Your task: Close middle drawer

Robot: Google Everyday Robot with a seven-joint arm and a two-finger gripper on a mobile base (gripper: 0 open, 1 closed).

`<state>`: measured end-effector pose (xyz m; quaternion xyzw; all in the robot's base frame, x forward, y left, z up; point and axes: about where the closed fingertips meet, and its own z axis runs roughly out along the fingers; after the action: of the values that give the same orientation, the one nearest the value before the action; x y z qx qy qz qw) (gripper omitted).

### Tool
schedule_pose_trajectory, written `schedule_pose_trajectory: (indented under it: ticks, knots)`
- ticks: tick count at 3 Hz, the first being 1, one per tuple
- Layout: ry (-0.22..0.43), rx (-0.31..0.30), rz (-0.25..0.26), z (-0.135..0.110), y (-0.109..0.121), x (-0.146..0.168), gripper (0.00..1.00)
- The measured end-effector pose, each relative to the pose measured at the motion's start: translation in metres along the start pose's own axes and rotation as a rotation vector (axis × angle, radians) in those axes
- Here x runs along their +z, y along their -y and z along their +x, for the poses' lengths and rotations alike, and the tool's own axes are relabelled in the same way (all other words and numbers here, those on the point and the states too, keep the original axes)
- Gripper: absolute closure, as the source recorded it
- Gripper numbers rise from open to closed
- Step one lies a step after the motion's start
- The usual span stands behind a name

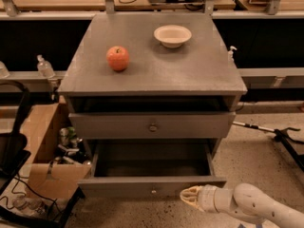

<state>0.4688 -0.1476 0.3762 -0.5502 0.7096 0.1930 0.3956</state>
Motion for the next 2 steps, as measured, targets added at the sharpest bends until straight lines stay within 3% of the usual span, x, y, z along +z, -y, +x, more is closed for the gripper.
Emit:
schedule_pose_trajectory:
  ticks: [2]
  knots:
    - [0.013, -0.022, 0.002, -0.0116, 0.0273, 0.0181, 1.0]
